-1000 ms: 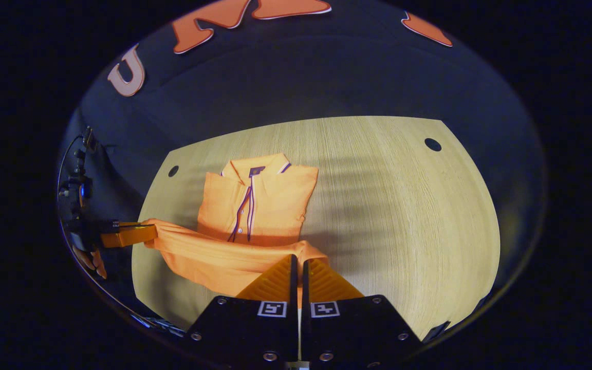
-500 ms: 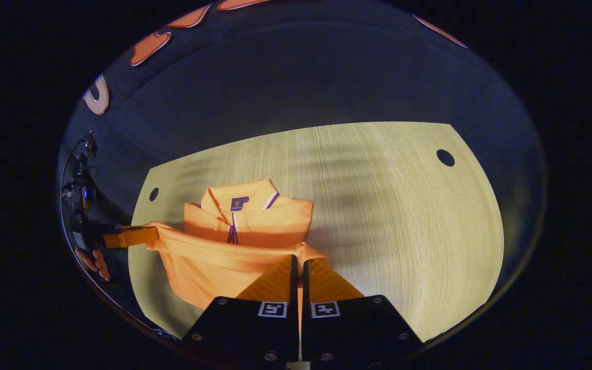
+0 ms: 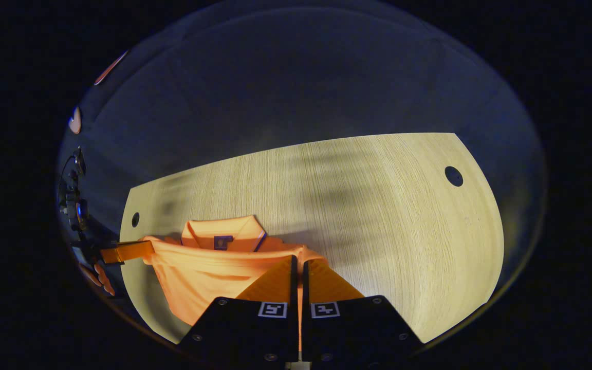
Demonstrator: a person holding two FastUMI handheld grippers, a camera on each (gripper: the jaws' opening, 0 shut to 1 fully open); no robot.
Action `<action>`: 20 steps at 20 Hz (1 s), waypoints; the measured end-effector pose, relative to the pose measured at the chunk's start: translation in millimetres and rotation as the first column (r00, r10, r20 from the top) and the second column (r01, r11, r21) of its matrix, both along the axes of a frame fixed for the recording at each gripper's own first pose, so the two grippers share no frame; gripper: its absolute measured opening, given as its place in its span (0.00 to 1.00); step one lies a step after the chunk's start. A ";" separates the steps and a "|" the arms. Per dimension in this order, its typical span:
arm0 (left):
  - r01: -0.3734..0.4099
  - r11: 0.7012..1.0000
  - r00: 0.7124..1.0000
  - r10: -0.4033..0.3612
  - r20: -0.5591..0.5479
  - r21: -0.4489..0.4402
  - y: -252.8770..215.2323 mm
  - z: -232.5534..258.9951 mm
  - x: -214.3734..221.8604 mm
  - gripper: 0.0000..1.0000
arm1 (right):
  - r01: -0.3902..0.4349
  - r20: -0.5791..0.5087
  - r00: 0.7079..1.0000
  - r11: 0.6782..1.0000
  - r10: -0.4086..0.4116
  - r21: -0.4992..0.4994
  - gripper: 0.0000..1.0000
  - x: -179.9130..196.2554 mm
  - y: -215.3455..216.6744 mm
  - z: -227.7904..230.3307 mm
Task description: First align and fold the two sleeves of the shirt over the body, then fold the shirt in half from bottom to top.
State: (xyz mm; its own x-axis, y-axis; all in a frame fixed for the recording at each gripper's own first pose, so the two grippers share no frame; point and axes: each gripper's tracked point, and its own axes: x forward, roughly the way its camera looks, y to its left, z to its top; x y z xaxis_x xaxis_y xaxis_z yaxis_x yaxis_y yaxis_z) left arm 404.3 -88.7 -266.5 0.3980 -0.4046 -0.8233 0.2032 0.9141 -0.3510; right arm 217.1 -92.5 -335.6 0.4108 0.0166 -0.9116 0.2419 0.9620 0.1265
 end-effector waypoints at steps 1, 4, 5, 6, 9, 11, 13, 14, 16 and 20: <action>-0.011 1.000 1.000 0.011 -0.005 0.000 -0.5 0.7 1.6 0.07 | 0.014 -0.001 1.000 0.999 -0.014 0.037 0.03 1.9 4.3 -1.4; -0.052 0.998 0.998 0.051 0.020 0.028 17.0 4.9 -1.6 0.57 | 0.031 0.043 0.998 0.996 -0.034 0.088 0.14 0.1 1.2 14.9; -0.065 0.997 0.997 0.064 0.041 0.035 21.7 9.6 1.0 0.78 | 0.030 0.067 0.997 0.997 -0.035 0.075 0.23 0.4 -2.0 21.7; -0.068 0.997 0.996 0.066 0.061 0.031 20.1 13.7 0.0 0.99 | 0.034 0.096 0.995 0.997 -0.041 0.072 0.47 0.2 0.8 29.8; -0.079 0.996 0.989 0.073 0.127 0.044 24.8 38.3 -13.3 0.98 | 0.045 0.163 0.985 0.994 -0.062 0.102 0.96 -9.3 8.3 55.9; -0.076 0.995 0.980 0.063 0.190 0.062 24.1 61.8 -26.5 0.99 | 0.042 0.208 0.976 0.994 -0.063 0.103 0.98 -23.8 10.0 74.7; -0.085 0.994 0.966 0.065 0.251 0.070 15.7 81.9 -43.1 0.99 | 0.021 0.262 0.964 0.996 -0.043 0.088 0.99 -40.8 12.8 94.5; -0.087 0.994 0.961 0.067 0.269 0.062 12.5 91.6 -54.7 0.99 | 0.008 0.299 0.954 0.997 -0.029 0.071 0.99 -49.6 16.1 106.3; -0.088 0.995 0.945 0.069 0.319 0.043 11.4 117.0 -80.4 0.99 | -0.022 0.375 0.927 0.999 0.012 0.022 0.99 -66.4 21.2 131.5; -0.093 0.995 0.895 0.068 0.441 0.037 5.3 165.0 -134.2 0.98 | -0.053 0.489 0.868 0.994 0.093 -0.095 0.99 -106.3 29.9 176.1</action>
